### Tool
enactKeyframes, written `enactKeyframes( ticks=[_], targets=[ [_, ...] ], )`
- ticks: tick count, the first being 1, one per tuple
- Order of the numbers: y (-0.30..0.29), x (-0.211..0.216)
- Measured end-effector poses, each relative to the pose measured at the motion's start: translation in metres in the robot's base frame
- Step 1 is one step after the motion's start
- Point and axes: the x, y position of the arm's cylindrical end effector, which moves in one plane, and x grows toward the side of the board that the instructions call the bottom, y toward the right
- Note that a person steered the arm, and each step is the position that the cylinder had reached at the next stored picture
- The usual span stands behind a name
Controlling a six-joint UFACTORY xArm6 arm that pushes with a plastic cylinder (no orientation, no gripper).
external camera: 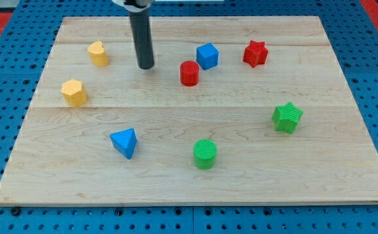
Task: Push the yellow heart upwards
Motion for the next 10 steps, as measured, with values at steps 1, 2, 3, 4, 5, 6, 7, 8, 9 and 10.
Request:
enactKeyframes(
  ticks=[1, 2, 3, 4, 5, 6, 7, 8, 9, 10],
  targets=[
    [-0.027, 0.0],
    [-0.038, 0.0],
    [-0.047, 0.001],
    [-0.047, 0.01],
    [-0.051, 0.01],
    [-0.059, 0.001],
    [-0.064, -0.014],
    [-0.085, -0.034],
    [-0.105, 0.002],
    [-0.133, -0.022]
  ],
)
